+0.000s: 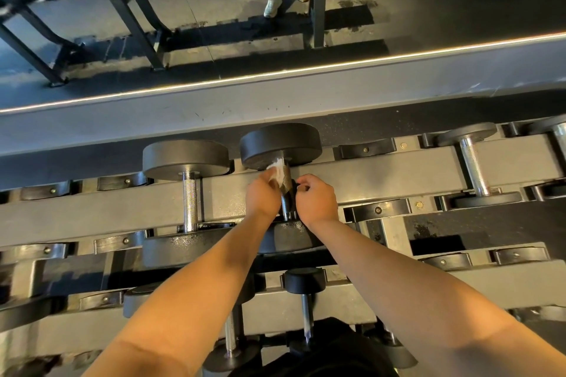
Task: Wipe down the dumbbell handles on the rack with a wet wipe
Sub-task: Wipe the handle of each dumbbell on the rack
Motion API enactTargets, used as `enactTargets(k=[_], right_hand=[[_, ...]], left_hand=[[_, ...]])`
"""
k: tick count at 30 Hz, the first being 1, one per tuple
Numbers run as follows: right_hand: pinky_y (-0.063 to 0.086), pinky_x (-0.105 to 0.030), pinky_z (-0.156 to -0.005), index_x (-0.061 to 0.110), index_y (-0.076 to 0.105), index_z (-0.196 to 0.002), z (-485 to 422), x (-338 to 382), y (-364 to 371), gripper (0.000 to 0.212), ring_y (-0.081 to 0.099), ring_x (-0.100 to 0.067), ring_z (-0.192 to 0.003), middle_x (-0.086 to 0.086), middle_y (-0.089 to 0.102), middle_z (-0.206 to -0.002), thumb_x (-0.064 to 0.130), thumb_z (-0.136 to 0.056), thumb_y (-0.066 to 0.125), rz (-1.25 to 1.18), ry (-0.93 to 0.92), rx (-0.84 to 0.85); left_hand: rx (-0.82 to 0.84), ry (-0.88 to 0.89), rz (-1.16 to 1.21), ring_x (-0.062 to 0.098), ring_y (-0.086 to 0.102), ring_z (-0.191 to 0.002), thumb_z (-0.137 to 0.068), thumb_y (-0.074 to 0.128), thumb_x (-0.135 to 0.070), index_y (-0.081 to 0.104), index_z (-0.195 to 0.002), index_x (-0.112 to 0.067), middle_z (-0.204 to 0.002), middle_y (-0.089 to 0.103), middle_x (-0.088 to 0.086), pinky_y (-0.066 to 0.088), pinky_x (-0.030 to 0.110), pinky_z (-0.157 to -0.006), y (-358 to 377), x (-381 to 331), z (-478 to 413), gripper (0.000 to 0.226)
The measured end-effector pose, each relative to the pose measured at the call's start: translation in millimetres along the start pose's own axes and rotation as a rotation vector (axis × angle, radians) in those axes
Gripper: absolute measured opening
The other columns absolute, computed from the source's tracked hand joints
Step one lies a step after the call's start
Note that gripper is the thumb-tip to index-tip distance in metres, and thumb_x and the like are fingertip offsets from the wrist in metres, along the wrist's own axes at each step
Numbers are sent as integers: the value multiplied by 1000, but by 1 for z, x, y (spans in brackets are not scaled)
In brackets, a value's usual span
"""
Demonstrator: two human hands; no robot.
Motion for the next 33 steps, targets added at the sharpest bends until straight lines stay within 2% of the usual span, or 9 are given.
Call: enactTargets(k=[3,6,11,13,16,18,22,26,33], right_hand=[[49,-24,-69,22,68,-118,-1,-1,1,27,61,-14,-86,1,68,-106,15,-100,49,-17,1,1],[47,-22,-67,23,68,-118,-1,-2,1,27,61,-13,-86,3,66,-105,15,-100,49,-13,5,3],[43,-17,-61,21,69,-113,-2,-1,1,25,60,-10,-86,4,66,-102,14,-100,49,3,-8,8],[46,-19,-62,21,70,-112,-2,-1,1,25,61,-10,-85,4,67,-102,14,-100,49,-2,-3,3],[54,-24,-68,21,70,-112,-1,-1,1,24,64,-11,-87,5,67,-100,15,-100,50,-5,3,0],[52,-22,-66,21,70,-112,-2,-2,1,24,64,-11,-88,8,64,-97,15,-100,50,0,-4,0],[45,-19,-68,20,69,-116,-4,-4,1,25,59,-10,-90,4,66,-106,14,-101,50,2,-9,-6],[51,-24,-75,19,70,-117,-3,-4,1,25,62,-12,-94,2,68,-109,14,-101,51,-14,-6,-19],[57,-29,-82,21,68,-117,-3,-6,2,25,63,-15,-97,0,67,-112,14,-101,51,-58,27,-13]], left_hand=[[-3,5,73,24,65,-97,-107,40,-15,48,-147,-25,-116,63,12,54,32,-80,-1,-5,-4,42],[37,-13,-7,24,65,-96,-105,41,-7,53,-143,-20,-112,66,12,52,30,-79,3,-5,-8,42],[230,-139,-6,20,65,-84,-98,48,-7,75,-104,-10,-91,71,5,49,23,-65,15,6,-1,28],[315,-180,-94,24,63,-83,-96,48,-7,73,-101,-2,-90,70,12,53,33,-77,16,9,3,26],[418,-201,-170,28,65,-92,-94,51,-5,73,-102,0,-94,70,15,54,38,-91,15,17,12,24],[414,-201,-86,31,68,-98,-93,52,-2,73,-98,-2,-98,71,18,55,40,-93,12,21,12,21],[257,-226,334,22,67,-87,-101,47,-1,61,-106,-16,-94,65,9,59,29,-77,1,15,9,22],[298,-206,92,27,72,-96,-103,48,-15,66,-102,-12,-103,72,15,59,44,-91,8,14,7,19],[400,-142,-183,18,61,-90,-93,69,-32,65,-104,-12,-95,65,7,47,32,-83,3,16,20,23]])
Point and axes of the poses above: each hand's wrist, its own z-axis away from the middle knuckle, its own y-axis out of the palm, x = y × z, the point moved 7 cm from there along -z, towards the middle knuckle
